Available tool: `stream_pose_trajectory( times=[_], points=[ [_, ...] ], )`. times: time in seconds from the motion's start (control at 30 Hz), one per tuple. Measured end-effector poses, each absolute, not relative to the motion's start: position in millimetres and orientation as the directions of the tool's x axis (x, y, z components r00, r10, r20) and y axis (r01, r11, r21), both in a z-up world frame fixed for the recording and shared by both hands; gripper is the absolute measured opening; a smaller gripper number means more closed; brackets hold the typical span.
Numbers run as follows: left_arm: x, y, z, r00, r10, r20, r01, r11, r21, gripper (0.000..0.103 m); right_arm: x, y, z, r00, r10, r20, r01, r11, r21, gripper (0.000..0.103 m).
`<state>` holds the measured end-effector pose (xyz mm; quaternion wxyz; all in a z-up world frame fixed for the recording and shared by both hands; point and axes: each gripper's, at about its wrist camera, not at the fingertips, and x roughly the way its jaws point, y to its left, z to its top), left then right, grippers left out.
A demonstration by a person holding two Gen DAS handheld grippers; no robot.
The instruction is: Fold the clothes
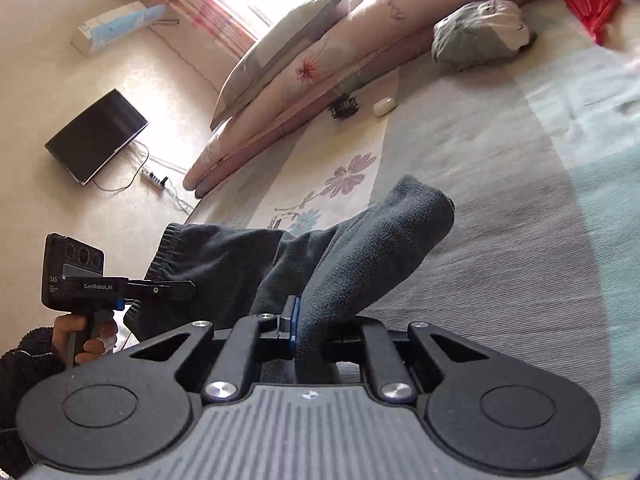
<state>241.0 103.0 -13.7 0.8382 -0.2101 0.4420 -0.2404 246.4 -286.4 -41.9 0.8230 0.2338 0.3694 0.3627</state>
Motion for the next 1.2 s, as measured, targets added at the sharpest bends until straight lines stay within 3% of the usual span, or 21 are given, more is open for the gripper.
stream_pose_trajectory(
  times=[0.6, 1.2],
  points=[
    [450, -175, -14, 0.216, -0.695, -0.686, 0.54, 0.67, -0.509, 0.026, 233, -494, -41, 0.822, 0.403, -0.402, -0.086, 0.786, 0.612, 0.015],
    [552, -330, -12, 0.171, -0.64, -0.749, 0.676, 0.629, -0.384, 0.026, 248, -538, -76, 0.883, 0.257, -0.392, 0.075, 0.747, 0.661, 0.017]
  ],
)
